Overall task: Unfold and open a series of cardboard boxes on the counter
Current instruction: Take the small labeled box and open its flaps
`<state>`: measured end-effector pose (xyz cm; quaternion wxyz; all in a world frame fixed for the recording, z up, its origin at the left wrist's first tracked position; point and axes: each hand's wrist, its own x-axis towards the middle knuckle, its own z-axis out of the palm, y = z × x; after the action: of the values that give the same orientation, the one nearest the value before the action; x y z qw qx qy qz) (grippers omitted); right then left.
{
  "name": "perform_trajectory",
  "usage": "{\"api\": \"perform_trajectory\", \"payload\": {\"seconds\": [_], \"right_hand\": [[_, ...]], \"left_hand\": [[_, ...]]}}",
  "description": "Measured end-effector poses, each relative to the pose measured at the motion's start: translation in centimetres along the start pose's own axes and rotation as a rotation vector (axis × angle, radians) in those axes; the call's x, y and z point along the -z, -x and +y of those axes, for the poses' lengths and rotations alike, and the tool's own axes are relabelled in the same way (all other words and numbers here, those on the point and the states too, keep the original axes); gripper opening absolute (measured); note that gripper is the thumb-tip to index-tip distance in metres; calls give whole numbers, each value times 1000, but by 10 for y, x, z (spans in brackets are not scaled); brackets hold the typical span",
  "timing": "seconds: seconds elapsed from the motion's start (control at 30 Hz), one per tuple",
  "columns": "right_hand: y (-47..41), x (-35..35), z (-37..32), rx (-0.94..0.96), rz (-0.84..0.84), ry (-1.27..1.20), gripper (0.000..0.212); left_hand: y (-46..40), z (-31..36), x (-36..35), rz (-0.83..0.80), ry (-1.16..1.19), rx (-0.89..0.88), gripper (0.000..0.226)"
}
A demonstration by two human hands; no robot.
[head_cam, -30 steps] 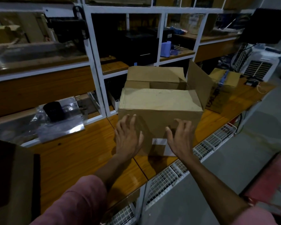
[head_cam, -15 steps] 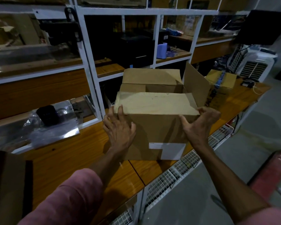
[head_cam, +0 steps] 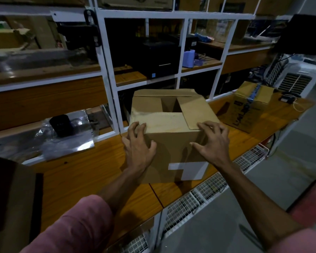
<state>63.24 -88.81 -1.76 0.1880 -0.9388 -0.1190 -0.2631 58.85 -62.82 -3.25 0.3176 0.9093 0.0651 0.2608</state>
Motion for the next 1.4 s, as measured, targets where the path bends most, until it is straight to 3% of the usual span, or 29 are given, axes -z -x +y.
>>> {"api": "perform_trajectory", "payload": {"seconds": [0.67, 0.83, 0.97, 1.07, 1.17, 1.3, 1.4], "right_hand": [[67, -16, -173, 228, -152, -107, 67], [80, -13, -199, 243, -196, -79, 63], [90, -1, -215, 281, -95, -69, 51], [101, 3, -229, 475, -8, -131, 39], [100, 2, -238, 582, -143, -240, 42], [76, 0, -240, 540, -207, -176, 50], [52, 2, -234, 364, -266, -133, 56]], "left_hand": [[124, -67, 160, 289, -207, 342, 51], [131, -64, 182, 214, -429, 349, 49], [113, -46, 181, 107, -619, 200, 45], [97, -36, 169, 32, -573, 112, 39], [81, -30, 162, -4, -548, 62, 36], [59, -33, 164, -53, -573, 53, 34], [45, -31, 163, -83, -585, 22, 33]]}}
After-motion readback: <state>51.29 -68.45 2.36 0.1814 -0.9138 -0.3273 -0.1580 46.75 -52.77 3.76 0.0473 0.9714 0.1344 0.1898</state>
